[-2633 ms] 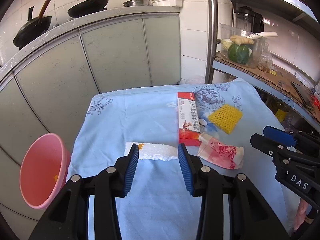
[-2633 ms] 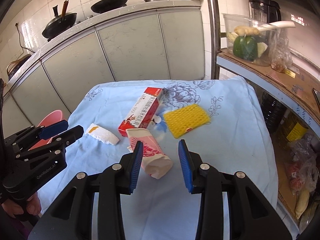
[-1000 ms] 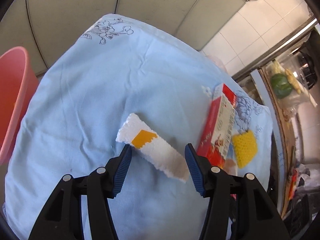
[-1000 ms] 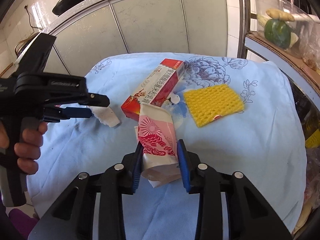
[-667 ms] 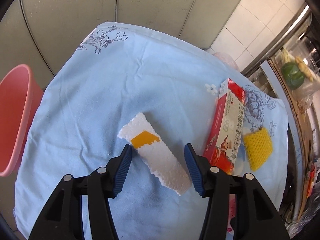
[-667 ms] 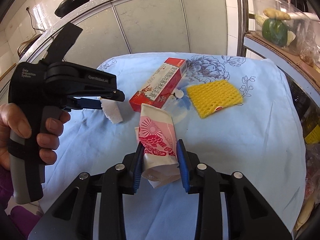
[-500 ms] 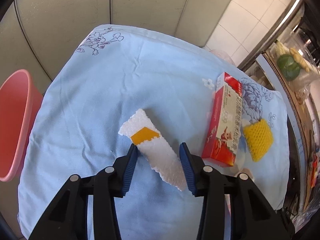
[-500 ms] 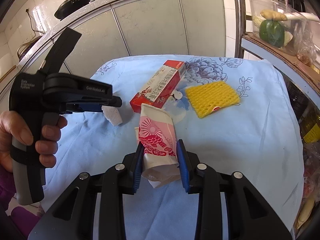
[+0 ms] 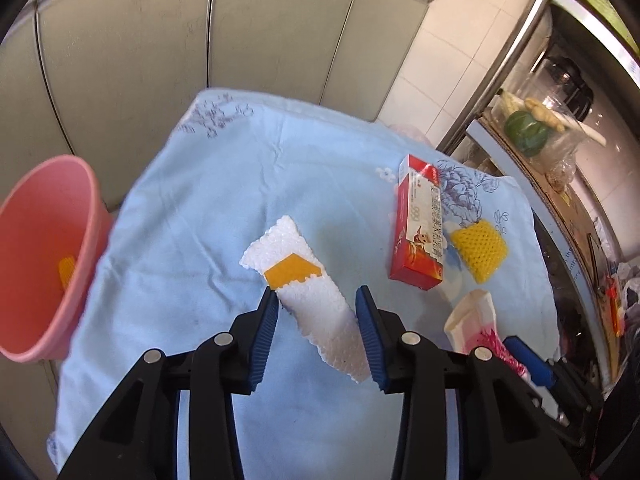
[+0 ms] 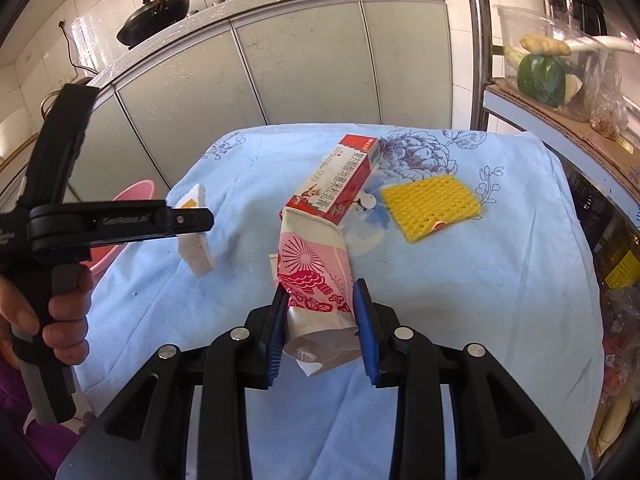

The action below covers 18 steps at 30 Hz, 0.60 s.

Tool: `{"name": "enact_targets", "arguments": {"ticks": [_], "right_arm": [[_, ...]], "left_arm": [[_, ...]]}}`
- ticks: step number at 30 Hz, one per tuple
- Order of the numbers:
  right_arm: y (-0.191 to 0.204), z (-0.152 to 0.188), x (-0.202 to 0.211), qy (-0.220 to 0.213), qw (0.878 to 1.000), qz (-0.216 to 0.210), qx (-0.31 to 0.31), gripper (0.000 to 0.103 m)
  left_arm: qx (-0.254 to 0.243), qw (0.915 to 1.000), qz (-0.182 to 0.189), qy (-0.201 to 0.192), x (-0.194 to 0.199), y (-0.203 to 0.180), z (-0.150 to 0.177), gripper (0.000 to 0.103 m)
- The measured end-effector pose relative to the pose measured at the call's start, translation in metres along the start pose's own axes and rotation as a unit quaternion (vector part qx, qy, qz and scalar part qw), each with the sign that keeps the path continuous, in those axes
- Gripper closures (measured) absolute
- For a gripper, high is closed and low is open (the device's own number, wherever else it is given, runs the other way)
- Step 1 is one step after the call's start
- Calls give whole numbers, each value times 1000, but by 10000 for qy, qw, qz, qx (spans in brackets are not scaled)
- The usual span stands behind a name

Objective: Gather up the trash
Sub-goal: 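Carry the foam strip and pink wrapper with both tools over the pink bucket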

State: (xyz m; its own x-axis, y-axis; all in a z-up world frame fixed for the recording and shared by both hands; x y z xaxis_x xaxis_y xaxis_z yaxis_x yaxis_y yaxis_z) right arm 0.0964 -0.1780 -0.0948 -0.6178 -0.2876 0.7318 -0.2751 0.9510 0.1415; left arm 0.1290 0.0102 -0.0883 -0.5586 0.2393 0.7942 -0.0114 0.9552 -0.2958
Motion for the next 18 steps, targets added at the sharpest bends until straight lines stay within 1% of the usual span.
{"name": "enact_targets", "arguments": {"ticks": [3, 9, 14, 18], "right_arm": [[6, -2, 3, -54, 10000, -19, 64, 70], [22, -6, 9, -158, 9996, -74, 228, 70], [42, -17, 13, -279, 9985, -170, 449, 70], [61, -26, 13, -326, 9972, -317, 590, 70]], "left_arm": [[-225, 9992, -79, -312, 17, -2, 3, 64], [-419, 9957, -225, -790, 50, 8, 7, 64], [-457, 9920, -405, -1103, 71, 21, 7, 63], [-394, 9896, -519, -1280, 85, 36, 9, 63]]}}
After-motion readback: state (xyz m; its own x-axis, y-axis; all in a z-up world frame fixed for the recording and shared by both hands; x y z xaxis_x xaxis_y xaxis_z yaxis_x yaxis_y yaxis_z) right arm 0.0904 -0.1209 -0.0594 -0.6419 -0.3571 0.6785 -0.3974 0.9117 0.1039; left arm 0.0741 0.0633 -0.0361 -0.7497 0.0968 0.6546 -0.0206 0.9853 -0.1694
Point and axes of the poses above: each gripper's, at about its wrist camera, not at the fingertips, and x roughly against the way its jaws point, y to its left, z to its underside, the point moved 5 cm from there along -x, roughly the way its jaws point, and after that the axes turned 6 degrees about z, right-handed, at the moved point
